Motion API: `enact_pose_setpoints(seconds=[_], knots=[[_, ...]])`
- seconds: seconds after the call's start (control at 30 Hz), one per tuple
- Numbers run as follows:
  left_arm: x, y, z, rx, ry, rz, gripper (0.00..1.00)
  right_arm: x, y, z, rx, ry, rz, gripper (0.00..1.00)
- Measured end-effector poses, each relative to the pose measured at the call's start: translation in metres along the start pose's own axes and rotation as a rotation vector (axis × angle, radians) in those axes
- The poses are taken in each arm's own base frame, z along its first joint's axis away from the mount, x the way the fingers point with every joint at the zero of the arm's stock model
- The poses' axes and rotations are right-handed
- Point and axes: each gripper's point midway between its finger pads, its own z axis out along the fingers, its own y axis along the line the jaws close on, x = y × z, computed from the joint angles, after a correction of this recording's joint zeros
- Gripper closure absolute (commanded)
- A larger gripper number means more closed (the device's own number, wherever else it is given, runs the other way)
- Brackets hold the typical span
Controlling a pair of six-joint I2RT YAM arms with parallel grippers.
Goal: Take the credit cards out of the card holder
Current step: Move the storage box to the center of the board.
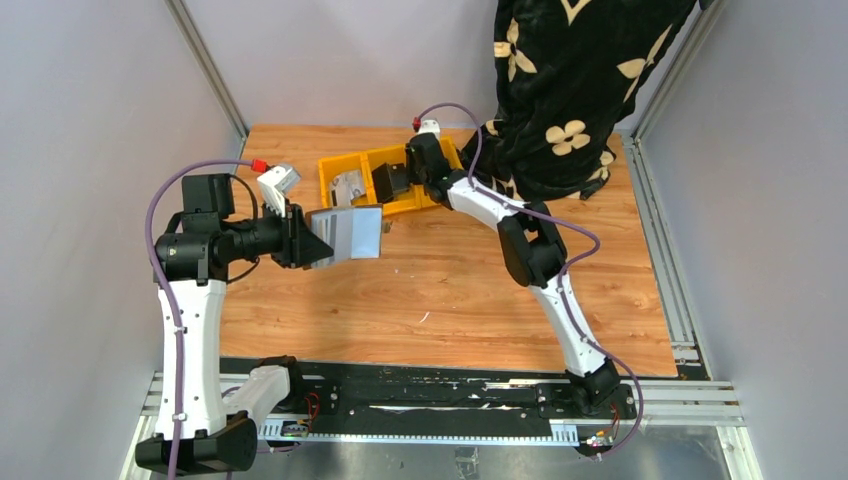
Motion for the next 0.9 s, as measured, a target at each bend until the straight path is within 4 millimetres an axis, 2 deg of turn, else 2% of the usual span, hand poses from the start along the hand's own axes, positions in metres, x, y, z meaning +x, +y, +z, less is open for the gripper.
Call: enact_pose_setpoints(seconds=[0.1,0.33,0.5,0.57,0.77,0.8,0.9], knots=[[0.001,-0.001,-0.001,0.0,0.0,-0.001,1.0,0.007,-0.002,-0.015,0.034,0.003,-0.004,1.0],[-0.002,-0.011,-0.008,0.003,-0.029,0.031,1.0,0.038,0.004,-0.07,0.156,0.04,0.021,1.0],[-0.002,-0.024,-0.015,0.018,-0.06,0.064,1.0,0.067,0.003,-0.121,0.209,0.065,0.062,1.0],[-0.002,-0.028,-0.016,0.028,-0.067,0.071,1.0,0.075,-0.002,-0.137,0.221,0.073,0.073,1.0],[0.005,-0.037,-0.015,0.077,-0.07,0.064,1.0,0.093,-0.037,-0.186,0.261,0.074,0.082,0.97],[0.006,-0.038,-0.015,0.086,-0.069,0.061,1.0,0.095,-0.041,-0.191,0.266,0.076,0.082,0.95],[0.012,-0.042,-0.013,0.12,-0.065,0.047,1.0,0.098,-0.052,-0.201,0.279,0.076,0.09,0.68]])
